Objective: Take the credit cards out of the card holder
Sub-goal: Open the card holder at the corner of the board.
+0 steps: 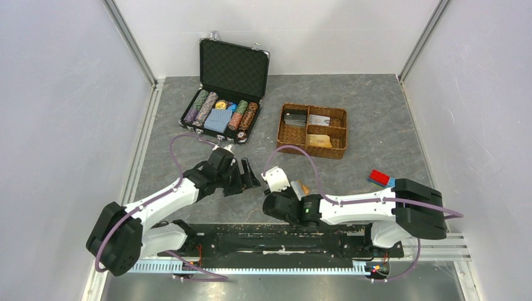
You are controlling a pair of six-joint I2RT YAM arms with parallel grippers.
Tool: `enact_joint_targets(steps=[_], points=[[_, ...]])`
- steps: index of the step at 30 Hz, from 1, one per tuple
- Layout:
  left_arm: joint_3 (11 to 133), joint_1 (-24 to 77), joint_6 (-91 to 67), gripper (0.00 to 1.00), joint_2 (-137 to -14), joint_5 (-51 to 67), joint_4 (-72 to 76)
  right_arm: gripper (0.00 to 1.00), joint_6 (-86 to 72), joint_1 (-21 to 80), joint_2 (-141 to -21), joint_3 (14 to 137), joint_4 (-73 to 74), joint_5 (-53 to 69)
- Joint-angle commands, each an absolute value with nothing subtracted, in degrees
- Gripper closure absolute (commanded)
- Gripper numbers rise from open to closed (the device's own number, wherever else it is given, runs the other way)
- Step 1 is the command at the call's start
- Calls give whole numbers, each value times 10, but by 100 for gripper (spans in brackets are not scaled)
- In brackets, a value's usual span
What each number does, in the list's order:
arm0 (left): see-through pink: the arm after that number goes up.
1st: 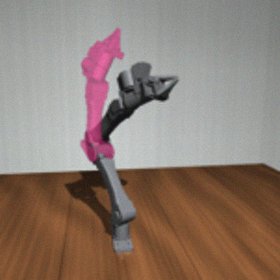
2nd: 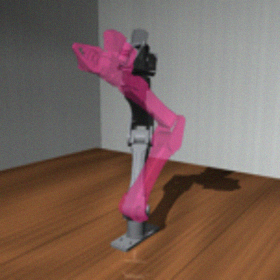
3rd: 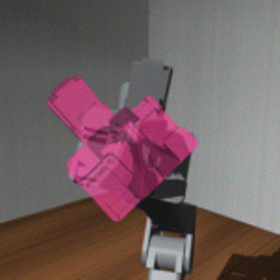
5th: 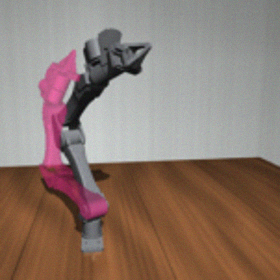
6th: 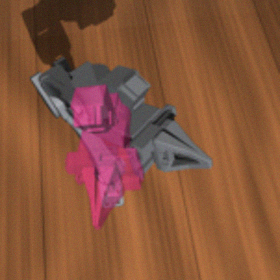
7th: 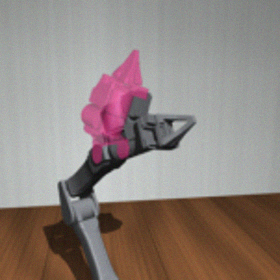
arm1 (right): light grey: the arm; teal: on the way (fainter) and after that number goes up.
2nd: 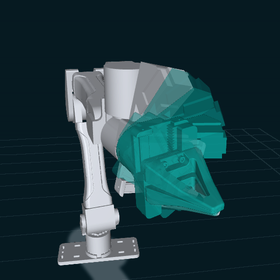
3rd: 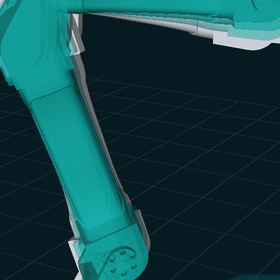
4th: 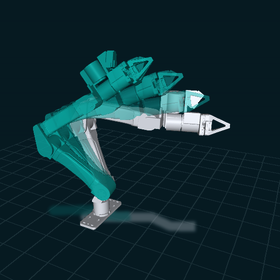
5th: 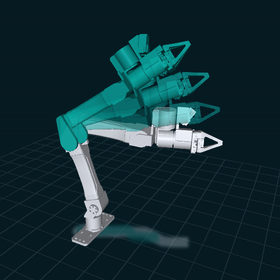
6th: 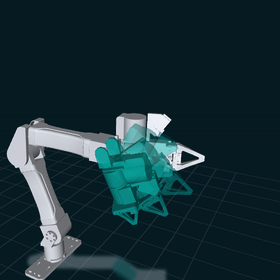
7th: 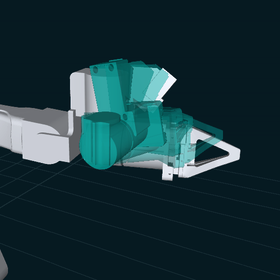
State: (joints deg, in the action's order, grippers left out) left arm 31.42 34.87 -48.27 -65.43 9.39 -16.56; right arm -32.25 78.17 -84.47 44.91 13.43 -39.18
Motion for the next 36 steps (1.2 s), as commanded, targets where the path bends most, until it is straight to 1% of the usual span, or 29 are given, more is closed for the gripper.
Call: enact_joint_targets(steps=[1, 6, 10, 11, 14, 19, 22, 28, 30, 32, 36], points=[[313, 346, -455, 13, -657, 99, -135, 57, -313, 784, -797, 429, 66, -346], [305, 347, -465, 13, -657, 141, -92, 61, -319, 784, -769, 380, 10, -321], [280, 348, -487, 12, -644, 193, -18, 71, -330, 783, -773, 343, -37, -303], [272, 348, -494, 11, -641, 201, -4, 72, -334, 784, -773, 330, -49, -299], [262, 350, -517, 9, -635, 208, -2, 74, -342, 784, -770, 318, -60, -295], [250, 363, -577, 9, -641, 212, -2, 75, -347, 787, -769, 306, -73, -304], [240, 370, -603, 9, -646, 210, 33, 76, -345, 791, -785, 316, -71, -303], [256, 387, -633, 9, -670, 210, 42, 77, -341, 808, -814, 356, -35, -336], [254, 395, -642, 10, -673, 200, 42, 78, -339, 813, -820, 364, -27, -343], [249, 399, -644, 13, -673, 194, 42, 78, -339, 817, -824, 369, -25, -347], [243, 404, -645, 24, -672, 193, 42, 77, -339, 821, -822, 373, -22, -351]])
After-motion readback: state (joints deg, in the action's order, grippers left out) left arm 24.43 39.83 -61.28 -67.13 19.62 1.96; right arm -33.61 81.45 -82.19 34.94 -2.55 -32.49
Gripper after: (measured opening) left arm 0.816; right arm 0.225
